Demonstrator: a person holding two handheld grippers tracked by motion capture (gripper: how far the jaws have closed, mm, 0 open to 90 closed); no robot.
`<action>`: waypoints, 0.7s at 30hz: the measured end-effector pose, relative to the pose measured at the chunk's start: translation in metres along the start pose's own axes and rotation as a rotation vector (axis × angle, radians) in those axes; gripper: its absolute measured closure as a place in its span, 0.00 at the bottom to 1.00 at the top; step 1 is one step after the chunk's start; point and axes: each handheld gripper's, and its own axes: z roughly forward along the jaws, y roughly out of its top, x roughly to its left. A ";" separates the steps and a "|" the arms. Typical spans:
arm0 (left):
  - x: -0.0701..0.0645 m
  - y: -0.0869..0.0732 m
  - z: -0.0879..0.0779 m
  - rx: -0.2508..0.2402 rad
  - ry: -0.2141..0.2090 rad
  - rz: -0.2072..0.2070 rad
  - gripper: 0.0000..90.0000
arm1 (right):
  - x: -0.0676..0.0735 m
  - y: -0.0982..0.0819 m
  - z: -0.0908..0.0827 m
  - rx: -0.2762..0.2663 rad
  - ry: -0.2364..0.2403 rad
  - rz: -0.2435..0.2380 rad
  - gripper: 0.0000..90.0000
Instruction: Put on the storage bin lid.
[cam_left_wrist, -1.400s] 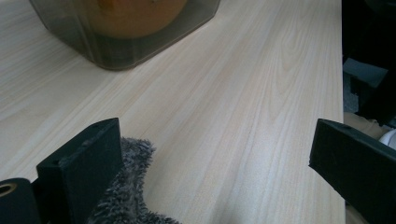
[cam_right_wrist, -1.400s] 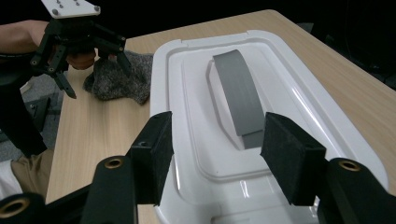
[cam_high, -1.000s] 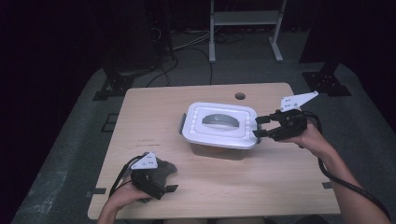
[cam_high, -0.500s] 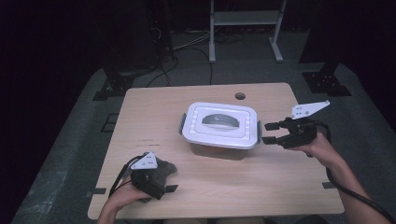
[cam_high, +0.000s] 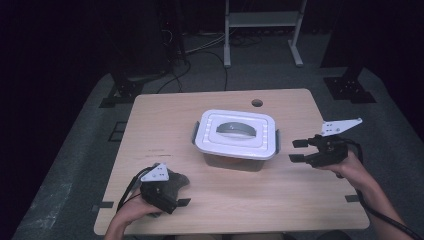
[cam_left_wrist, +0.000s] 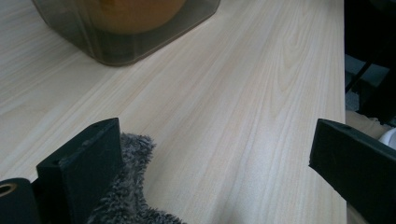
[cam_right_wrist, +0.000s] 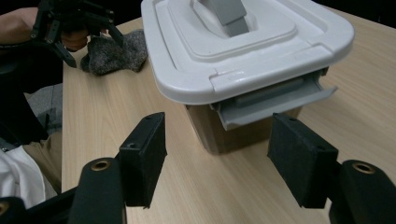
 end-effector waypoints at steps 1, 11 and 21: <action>0.000 0.000 0.000 -0.001 0.000 0.000 0.02 | 0.000 -0.002 -0.001 -0.002 -0.003 0.003 0.39; 0.000 0.000 0.001 0.001 -0.002 -0.001 0.02 | -0.002 -0.019 -0.006 -0.016 -0.018 0.048 0.37; 0.000 0.000 0.000 0.002 -0.001 -0.002 0.02 | -0.002 -0.034 -0.002 -0.005 -0.017 0.075 0.36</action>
